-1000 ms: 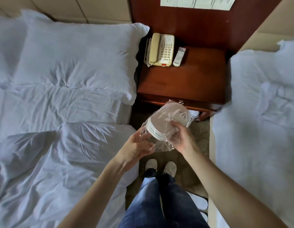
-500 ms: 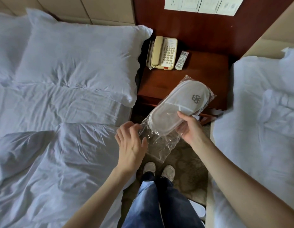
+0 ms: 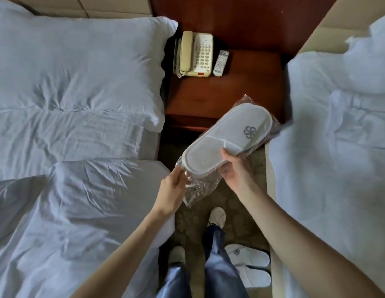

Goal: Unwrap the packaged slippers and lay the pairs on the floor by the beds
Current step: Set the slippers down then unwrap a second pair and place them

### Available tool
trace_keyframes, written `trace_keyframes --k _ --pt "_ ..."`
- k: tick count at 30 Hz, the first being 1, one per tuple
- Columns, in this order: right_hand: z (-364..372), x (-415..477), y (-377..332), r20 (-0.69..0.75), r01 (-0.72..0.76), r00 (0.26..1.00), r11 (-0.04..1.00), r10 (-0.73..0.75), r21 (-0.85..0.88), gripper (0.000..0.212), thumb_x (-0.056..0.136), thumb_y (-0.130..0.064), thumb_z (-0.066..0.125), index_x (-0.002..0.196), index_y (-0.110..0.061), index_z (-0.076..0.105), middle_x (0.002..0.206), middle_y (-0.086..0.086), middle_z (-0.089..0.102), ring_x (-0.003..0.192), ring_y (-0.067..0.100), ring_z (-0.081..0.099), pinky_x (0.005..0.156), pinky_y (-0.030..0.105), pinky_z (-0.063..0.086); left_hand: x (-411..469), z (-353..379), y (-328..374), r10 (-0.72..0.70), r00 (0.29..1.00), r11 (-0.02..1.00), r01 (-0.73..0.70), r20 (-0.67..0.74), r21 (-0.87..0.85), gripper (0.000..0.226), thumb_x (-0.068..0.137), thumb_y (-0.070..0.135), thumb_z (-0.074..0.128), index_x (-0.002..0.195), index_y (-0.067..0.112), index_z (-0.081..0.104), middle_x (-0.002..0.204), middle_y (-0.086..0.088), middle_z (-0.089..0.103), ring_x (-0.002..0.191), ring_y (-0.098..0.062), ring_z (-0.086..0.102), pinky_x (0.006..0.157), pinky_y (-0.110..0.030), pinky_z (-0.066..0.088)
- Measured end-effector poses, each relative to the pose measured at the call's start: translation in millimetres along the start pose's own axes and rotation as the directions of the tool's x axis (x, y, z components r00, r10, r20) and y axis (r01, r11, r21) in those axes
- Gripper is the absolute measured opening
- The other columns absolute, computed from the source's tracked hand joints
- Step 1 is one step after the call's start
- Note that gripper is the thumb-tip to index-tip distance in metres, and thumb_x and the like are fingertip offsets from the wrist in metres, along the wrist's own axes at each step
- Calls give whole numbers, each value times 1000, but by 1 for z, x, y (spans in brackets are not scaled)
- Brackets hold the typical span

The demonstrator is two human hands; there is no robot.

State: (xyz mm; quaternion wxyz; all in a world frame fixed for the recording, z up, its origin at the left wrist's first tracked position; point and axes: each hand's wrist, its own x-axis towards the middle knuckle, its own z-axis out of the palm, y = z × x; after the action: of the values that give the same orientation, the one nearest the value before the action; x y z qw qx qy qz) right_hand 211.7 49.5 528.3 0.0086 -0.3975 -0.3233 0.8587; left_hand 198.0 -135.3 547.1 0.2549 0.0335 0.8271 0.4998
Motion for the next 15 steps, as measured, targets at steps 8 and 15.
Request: trace_keyframes --k 8,15 --pt "-9 -54 78 53 7 999 1000 -7 1 56 90 -3 56 142 -15 40 140 17 52 126 33 52 108 53 38 -56 -11 -41 -205 972 800 232 110 -554 29 94 19 56 122 12 58 98 4 74 85 -9 70 66 -19 55" --pt "-24 -88 107 75 16 997 1000 -15 -16 57 89 -3 57 142 -14 40 142 18 49 130 35 47 110 53 35 -108 -19 -72 -326 938 706 324 118 -629 36 93 11 58 128 10 53 118 -14 66 102 -27 67 74 -33 58"
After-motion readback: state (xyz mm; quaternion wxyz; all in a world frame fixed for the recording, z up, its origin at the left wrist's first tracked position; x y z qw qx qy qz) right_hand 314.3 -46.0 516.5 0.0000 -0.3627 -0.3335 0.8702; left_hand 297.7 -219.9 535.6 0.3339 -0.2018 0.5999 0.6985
